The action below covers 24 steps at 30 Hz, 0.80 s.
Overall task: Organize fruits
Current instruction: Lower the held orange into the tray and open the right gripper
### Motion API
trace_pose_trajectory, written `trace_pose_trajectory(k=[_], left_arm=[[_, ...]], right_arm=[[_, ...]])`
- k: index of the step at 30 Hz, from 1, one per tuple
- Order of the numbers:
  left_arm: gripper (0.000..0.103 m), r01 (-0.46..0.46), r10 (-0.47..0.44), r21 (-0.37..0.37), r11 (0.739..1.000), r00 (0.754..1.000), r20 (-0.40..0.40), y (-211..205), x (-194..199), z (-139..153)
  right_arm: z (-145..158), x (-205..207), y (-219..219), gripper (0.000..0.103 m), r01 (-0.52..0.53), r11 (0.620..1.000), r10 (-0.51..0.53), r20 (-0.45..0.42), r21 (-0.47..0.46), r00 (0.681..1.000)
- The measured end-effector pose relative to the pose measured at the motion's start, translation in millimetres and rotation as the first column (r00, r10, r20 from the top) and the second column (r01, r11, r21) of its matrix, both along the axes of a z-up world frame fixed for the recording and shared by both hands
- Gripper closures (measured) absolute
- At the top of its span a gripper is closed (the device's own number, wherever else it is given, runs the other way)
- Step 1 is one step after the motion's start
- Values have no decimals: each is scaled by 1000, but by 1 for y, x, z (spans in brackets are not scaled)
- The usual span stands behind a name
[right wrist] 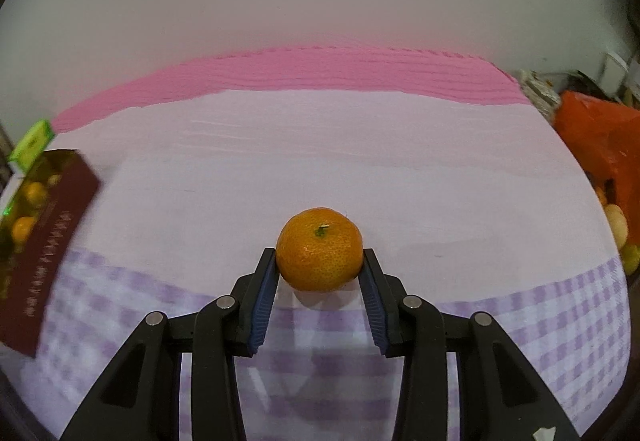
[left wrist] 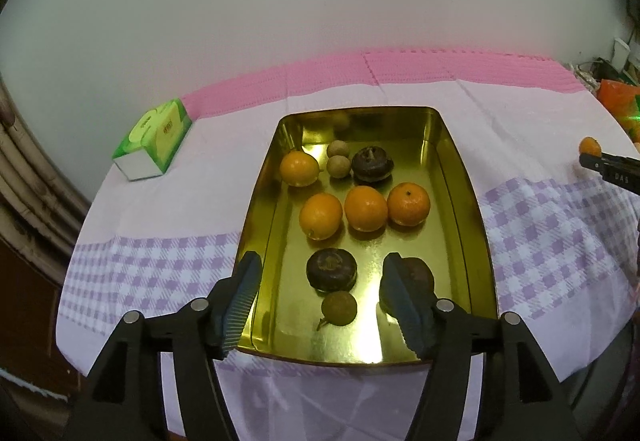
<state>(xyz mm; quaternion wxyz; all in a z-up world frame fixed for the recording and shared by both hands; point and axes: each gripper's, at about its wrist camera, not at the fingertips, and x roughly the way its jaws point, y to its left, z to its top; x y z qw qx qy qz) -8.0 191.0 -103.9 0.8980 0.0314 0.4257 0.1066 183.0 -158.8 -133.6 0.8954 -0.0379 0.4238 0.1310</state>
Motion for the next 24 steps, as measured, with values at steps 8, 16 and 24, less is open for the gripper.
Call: trace_pose_trajectory(k=[8,16,24], left_arm=[[33,-9,9,2,1000,1000,23,2,-4,6],[30,-37,37,-9,999,998,44,12,-6,13],[29,-91,91,-9,996,994,65,30,-10,22]], right_arm=[[34,-25,65,66,-167,985,163,63,48,985],[60,-61,138,66,-327,942,319,103,71,942],[60,-73,192,66,-412,903,406,71,123,911]])
